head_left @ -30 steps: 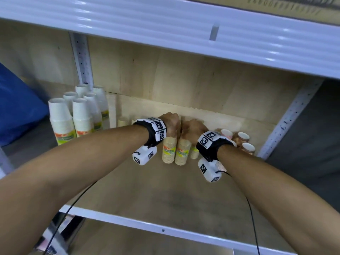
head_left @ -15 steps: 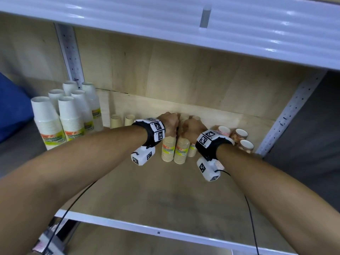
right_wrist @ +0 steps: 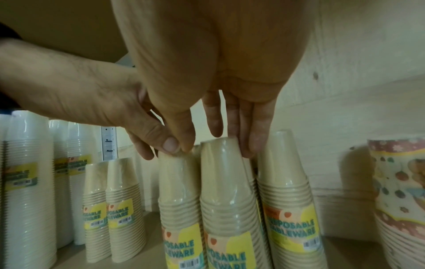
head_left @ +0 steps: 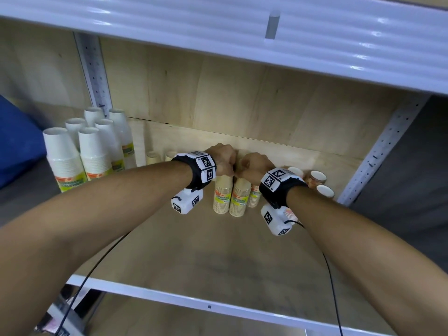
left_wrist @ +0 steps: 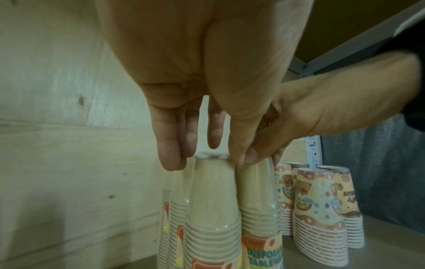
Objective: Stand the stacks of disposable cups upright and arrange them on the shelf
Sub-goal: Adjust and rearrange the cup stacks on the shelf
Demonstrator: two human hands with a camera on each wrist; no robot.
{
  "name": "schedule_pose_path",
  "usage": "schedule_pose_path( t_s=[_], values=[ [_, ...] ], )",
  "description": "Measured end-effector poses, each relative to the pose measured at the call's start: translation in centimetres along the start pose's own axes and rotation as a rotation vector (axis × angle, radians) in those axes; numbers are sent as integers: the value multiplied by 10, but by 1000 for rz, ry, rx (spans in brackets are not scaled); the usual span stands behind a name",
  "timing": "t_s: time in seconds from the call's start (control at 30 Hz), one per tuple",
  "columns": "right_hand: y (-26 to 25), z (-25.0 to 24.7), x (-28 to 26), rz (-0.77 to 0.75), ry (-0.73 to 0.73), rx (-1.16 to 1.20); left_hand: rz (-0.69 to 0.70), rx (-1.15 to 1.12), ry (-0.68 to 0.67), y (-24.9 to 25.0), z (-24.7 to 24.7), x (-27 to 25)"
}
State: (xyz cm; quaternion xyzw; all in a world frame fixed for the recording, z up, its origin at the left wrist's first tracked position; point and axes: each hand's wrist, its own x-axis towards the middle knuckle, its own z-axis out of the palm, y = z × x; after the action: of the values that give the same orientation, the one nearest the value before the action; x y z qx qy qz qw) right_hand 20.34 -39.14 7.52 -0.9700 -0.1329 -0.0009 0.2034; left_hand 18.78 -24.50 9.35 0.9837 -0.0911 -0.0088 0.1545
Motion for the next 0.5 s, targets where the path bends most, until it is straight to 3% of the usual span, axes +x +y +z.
schedule_pose_path(
  t_s=[0.17,0.5],
  values=[
    [-18,-23,3,14,41,12,-27,8,60,-12,-23,-3],
    [-84,-26,17,-107,61,0,-157,17,196,-63,-76,-25]
  ],
)
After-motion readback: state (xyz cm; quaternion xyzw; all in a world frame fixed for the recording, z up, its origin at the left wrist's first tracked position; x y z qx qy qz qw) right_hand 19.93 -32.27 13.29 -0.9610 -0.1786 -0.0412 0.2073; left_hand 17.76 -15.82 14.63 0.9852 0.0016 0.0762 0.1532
